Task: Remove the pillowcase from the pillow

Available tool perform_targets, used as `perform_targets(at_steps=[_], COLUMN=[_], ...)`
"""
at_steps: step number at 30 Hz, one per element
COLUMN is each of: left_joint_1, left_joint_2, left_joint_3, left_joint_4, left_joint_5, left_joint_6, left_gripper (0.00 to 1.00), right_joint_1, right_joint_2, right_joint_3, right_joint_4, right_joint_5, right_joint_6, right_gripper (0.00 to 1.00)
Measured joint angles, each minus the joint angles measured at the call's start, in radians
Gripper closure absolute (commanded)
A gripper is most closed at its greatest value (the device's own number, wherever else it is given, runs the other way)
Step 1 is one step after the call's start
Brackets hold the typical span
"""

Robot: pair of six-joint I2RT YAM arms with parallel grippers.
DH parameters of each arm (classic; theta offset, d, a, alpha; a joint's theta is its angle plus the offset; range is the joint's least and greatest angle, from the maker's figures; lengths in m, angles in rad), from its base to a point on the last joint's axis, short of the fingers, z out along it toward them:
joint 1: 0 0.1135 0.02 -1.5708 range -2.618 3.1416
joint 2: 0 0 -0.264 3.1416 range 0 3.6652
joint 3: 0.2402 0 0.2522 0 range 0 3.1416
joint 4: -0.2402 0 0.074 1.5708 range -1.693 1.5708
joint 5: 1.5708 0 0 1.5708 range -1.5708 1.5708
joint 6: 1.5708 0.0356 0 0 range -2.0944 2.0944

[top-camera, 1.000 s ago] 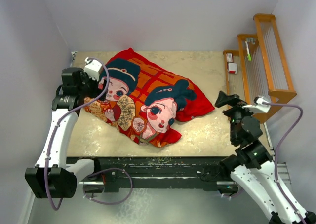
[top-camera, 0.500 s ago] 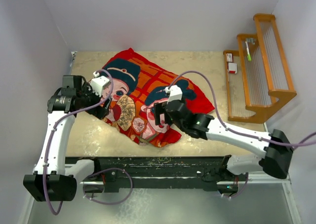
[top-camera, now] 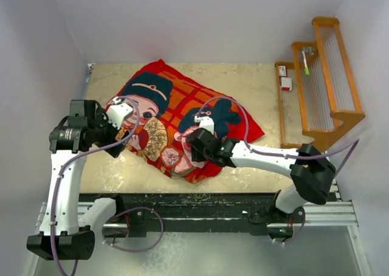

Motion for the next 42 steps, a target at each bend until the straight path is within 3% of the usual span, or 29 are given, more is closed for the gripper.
perform_targets(at_steps=[1, 3, 14, 20, 32, 37, 42], left_joint_1=[0.0, 0.0, 0.0, 0.0, 0.0, 0.0, 0.0], left_joint_2=[-0.005, -0.009, -0.087, -0.099, -0.224, -0.275, -0.299], left_joint_3=[0.011, 0.035, 0.103, 0.168, 0.068, 0.057, 0.005], left_joint_4=[-0.016, -0.036, -0.104, -0.109, -0.073, -0.044, 0.005], left_joint_5=[0.0, 0.005, 0.131, 0.233, 0.463, 0.528, 0.507], left_joint_6=[0.006, 0.008, 0.035, 0.054, 0.122, 0.166, 0.236], left_gripper=[0.01, 0.01, 0.01, 0.01, 0.01, 0.01, 0.01], right_joint_1=[0.0, 0.0, 0.0, 0.035, 0.06, 0.059, 0.06], right_joint_2=[0.012, 0.022, -0.045, 0.036, 0.034, 0.135, 0.294], right_joint_3=[0.011, 0.041, 0.258, 0.541, 0.727, 0.9, 1.099], right_joint_4=[-0.008, -0.022, -0.098, -0.209, -0.261, -0.276, -0.264], right_joint_5=[-0.011, -0.018, -0.09, -0.106, -0.18, -0.216, -0.271], right_joint_6=[0.002, 0.012, -0.013, -0.046, -0.047, -0.046, -0.023], right_gripper=[0.82, 1.0, 1.0, 1.0, 1.0, 1.0, 1.0])
